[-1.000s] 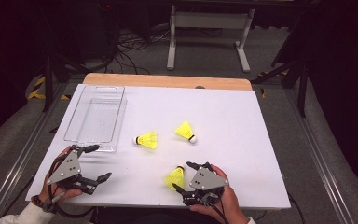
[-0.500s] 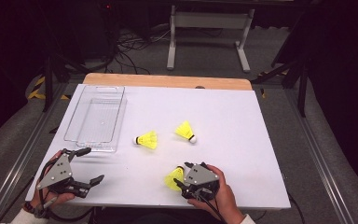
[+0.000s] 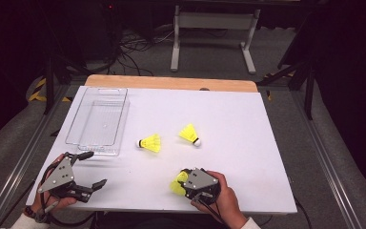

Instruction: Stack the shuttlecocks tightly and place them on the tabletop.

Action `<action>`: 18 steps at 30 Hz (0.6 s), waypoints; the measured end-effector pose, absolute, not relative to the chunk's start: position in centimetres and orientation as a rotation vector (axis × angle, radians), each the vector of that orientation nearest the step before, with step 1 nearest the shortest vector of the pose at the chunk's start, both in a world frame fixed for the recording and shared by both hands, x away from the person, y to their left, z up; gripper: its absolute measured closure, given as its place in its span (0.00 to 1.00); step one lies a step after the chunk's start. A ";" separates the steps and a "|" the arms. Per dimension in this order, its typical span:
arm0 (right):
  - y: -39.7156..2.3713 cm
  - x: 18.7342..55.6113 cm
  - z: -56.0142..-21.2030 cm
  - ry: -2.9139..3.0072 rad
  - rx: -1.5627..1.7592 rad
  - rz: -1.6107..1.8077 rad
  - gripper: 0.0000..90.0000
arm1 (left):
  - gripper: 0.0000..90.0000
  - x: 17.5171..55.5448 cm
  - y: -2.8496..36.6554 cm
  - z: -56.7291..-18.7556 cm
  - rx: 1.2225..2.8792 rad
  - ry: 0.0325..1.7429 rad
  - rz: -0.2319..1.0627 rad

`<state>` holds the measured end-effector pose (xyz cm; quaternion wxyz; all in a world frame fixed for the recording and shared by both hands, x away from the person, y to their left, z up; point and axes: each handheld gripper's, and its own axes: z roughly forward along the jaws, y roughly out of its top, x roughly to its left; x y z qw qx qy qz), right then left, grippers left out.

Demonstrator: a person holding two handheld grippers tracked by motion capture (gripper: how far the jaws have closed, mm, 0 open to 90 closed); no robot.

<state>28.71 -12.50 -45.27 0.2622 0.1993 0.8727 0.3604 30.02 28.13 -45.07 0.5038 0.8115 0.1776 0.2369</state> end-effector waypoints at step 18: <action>-13.5 29.1 -44.5 2.301 0.539 0.906 0.99 | 0.07 30.1 28.2 -45.0 1.949 0.437 0.561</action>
